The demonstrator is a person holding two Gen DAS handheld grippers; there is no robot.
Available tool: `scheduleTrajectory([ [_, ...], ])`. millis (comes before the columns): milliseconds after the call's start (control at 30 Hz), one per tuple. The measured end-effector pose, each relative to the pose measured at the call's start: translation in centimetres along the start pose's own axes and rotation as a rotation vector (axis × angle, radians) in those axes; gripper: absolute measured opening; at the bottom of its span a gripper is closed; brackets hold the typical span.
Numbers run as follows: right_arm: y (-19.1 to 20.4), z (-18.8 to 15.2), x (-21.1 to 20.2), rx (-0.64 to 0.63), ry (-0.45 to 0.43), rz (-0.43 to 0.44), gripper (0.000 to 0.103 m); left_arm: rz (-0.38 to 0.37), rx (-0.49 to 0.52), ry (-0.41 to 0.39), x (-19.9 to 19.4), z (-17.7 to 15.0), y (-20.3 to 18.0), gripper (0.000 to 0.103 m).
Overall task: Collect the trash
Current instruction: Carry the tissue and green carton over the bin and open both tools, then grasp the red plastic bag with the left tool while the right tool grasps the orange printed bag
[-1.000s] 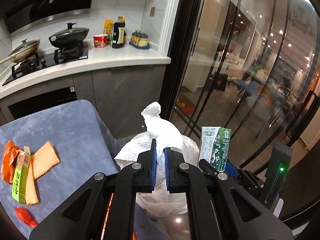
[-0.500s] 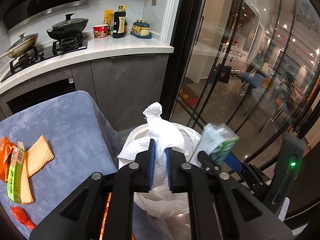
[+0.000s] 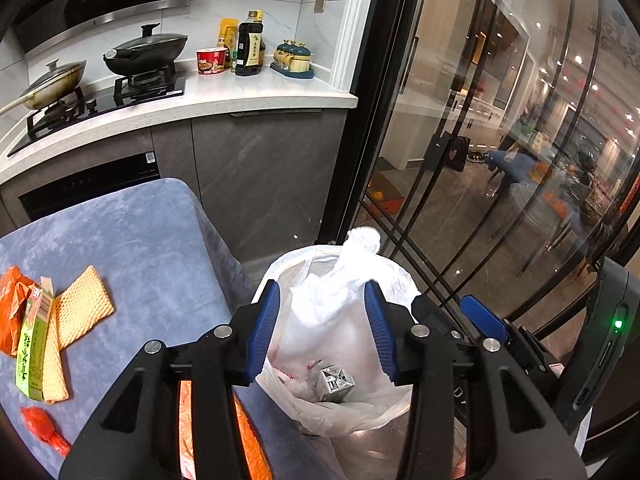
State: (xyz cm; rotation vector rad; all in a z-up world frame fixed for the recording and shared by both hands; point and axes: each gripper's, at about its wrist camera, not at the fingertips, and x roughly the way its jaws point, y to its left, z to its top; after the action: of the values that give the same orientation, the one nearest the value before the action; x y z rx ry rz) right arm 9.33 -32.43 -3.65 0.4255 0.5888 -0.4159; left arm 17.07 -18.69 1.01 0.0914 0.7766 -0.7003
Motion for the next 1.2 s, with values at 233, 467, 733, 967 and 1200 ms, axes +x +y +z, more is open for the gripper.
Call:
scheduleTrajectory([
  [233, 0.6, 0.1, -0.9, -0.007, -0.017, 0.012, 0.062, 0.002, -0.008, -0.023, -1.1, 0.1, 0.6, 0.042],
  [467, 1.6, 0.0, -2.1, -0.023, -0.031, 0.024, 0.062, 0.007, -0.019, -0.042, -2.4, -0.1, 1.5, 0.042],
  [733, 3.5, -0.4, -3.6, -0.050, -0.044, 0.049, 0.062, 0.023, -0.037, -0.072, -4.6, -0.5, 3.2, 0.042],
  [967, 6.1, -2.0, -4.6, -0.110, -0.027, 0.081, 0.066, 0.080, -0.074, -0.102, -7.2, -2.0, 6.4, 0.054],
  [1200, 8.8, -4.2, -4.5, -0.146, 0.023, 0.115, 0.073, 0.174, -0.156, -0.098, -9.7, -4.3, 11.7, 0.067],
])
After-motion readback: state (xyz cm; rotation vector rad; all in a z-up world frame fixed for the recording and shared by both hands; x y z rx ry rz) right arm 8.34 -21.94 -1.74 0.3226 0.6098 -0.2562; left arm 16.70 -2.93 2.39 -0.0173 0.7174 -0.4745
